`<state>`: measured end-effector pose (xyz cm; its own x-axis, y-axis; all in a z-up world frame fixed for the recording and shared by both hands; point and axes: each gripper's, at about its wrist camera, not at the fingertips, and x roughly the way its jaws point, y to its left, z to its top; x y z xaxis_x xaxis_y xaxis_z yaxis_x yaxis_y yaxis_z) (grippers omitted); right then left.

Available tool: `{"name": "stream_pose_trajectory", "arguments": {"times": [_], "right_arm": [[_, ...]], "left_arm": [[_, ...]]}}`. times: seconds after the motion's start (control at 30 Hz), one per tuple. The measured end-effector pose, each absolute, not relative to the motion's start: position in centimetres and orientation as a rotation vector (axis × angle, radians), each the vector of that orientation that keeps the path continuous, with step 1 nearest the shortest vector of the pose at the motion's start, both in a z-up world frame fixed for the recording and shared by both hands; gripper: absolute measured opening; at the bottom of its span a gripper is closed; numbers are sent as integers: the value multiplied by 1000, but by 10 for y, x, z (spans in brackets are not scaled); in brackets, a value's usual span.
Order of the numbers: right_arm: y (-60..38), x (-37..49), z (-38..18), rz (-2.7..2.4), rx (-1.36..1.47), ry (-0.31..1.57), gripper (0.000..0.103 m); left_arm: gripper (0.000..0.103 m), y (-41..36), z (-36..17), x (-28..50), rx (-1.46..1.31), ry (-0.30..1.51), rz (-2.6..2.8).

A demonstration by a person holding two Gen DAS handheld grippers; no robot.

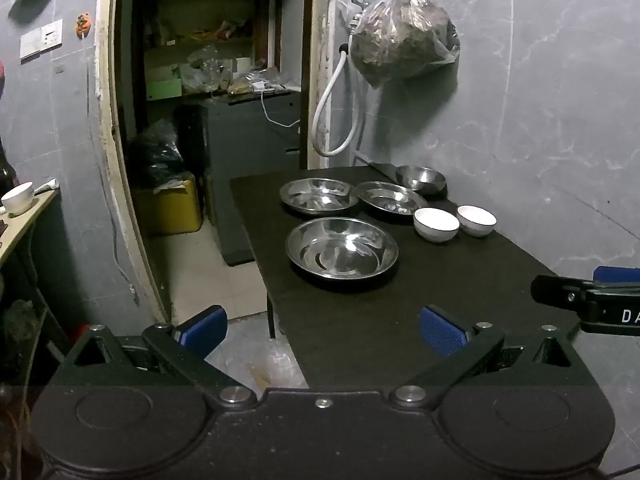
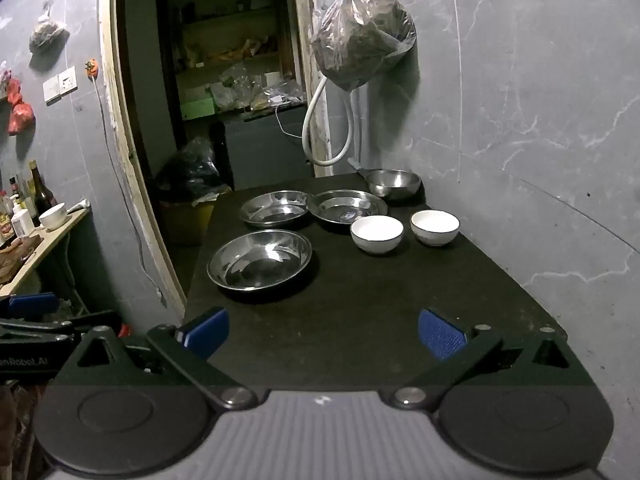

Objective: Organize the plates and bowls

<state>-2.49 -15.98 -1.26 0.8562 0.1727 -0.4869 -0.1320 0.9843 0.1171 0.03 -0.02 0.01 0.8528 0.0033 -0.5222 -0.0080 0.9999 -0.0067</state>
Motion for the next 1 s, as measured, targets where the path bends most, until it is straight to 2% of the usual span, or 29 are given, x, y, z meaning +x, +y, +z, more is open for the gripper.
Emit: {"name": "stream_pose_trajectory", "arguments": {"times": [1.0], "right_arm": [[-155, -20, -14, 181, 56, 519, 103]], "left_arm": [[102, 3, 0, -3, -39, 528, 10]]}}
